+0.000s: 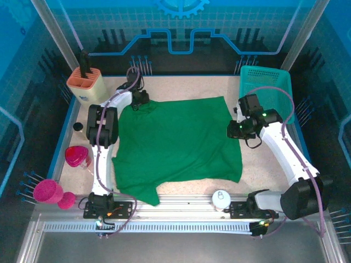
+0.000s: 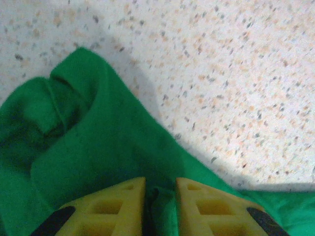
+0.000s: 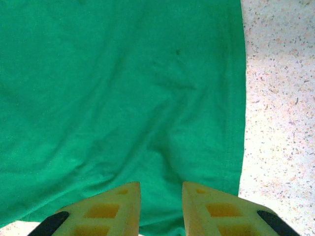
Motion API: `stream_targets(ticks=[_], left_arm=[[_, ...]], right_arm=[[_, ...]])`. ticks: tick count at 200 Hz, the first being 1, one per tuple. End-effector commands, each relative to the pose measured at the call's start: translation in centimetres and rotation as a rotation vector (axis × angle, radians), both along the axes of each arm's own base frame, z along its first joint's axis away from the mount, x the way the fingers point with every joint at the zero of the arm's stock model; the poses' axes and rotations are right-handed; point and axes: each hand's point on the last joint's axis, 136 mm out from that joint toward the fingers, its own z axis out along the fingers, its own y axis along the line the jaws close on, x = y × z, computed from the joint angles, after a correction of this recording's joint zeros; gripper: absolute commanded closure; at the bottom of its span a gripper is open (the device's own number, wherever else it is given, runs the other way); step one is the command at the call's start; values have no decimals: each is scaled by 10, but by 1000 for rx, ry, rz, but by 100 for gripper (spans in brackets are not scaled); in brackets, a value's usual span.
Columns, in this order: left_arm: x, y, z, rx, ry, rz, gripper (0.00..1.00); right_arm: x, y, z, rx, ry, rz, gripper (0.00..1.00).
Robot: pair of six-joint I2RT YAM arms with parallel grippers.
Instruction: Fold the inside-out t-shirt
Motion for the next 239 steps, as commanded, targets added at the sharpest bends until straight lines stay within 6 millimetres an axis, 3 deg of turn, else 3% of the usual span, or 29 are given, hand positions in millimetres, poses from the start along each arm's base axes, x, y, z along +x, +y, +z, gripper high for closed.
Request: stream_targets(ticks=[1, 24, 87, 133, 164, 169, 178, 182, 199, 209, 239], left_arm=[[13, -2, 33, 22, -127, -25, 77], [21, -7, 42, 15, -193, -46, 100], [25, -25, 55, -27, -248, -152, 100], [58, -51, 103, 41, -538, -375, 100], [59, -89, 88, -12, -622, -607, 100], [56, -96, 84, -10, -626, -633, 91], [53, -102, 77, 36, -630, -653, 52], [53, -103, 74, 65, -632, -651, 44], [60, -98, 75, 134, -646, -615, 41], [69, -87, 81, 168, -651, -540, 23], [74, -55, 115, 248, -588, -360, 21]], right_arm=[[3, 3, -3, 19, 13, 8, 71], [7, 1, 1, 3, -5, 12, 71], [9, 0, 0, -5, -14, 23, 71], [17, 1, -5, 7, -25, 16, 72], [16, -3, -16, -6, 7, -24, 73], [17, -4, -17, -8, 7, -33, 73], [18, -3, -16, 2, -2, -44, 73], [18, -3, -16, 8, -4, -48, 73], [20, 3, -13, 45, -14, -54, 73], [20, 6, -11, 66, -14, -51, 73], [18, 13, -12, 91, 2, -38, 73]])
